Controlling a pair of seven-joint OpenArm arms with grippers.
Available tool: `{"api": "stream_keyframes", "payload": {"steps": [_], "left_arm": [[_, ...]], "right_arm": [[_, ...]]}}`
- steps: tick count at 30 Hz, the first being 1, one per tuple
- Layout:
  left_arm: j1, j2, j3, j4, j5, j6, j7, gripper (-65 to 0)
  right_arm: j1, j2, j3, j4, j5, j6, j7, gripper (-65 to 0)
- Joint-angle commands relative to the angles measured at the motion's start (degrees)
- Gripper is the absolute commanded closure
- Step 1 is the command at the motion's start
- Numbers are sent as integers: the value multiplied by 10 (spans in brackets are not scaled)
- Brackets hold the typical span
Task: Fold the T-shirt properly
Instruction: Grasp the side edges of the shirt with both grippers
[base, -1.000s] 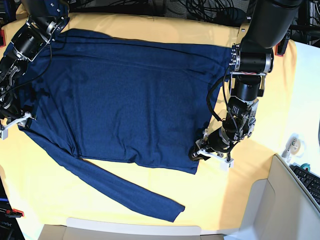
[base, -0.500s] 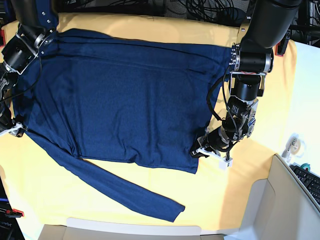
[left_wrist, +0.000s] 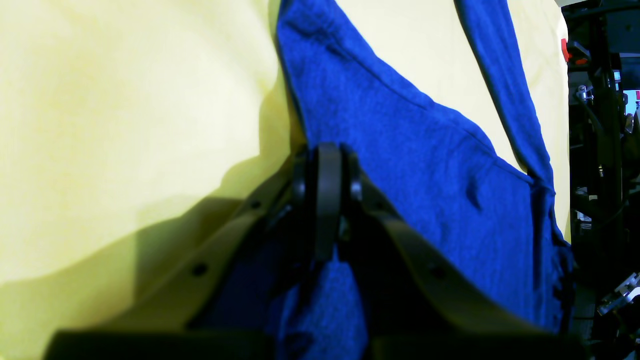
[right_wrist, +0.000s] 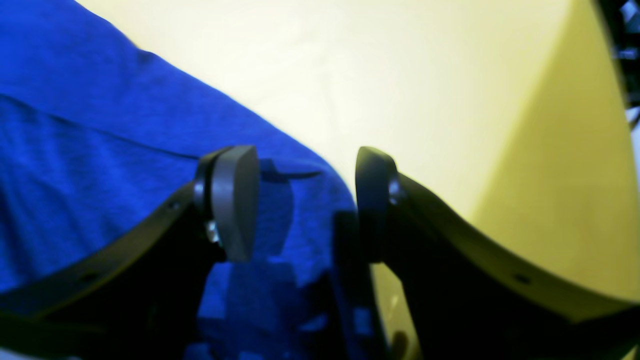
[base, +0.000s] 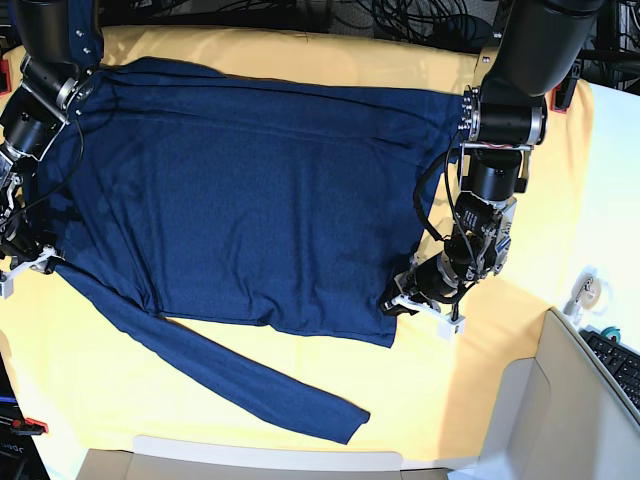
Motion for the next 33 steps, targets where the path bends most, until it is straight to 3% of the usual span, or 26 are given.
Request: {"api": "stream_keyframes", "payload": {"steps": [1,7,23,33], "left_arm": [[-6,2,2,1,2,3,21,0],[-5,3,2,1,2,3,21,0],[5,3,2,1,2,4,21,0],[5,3,2,1,2,4,21,0]], "right_arm": [[17,14,-1,10,-2,1,18,-307],[23,13,-1,8,-38,1,19,-307],[19,0,-3,-55,-40,1,53,-306],[15,14,0,-50,-39,0,53,-304]]}}
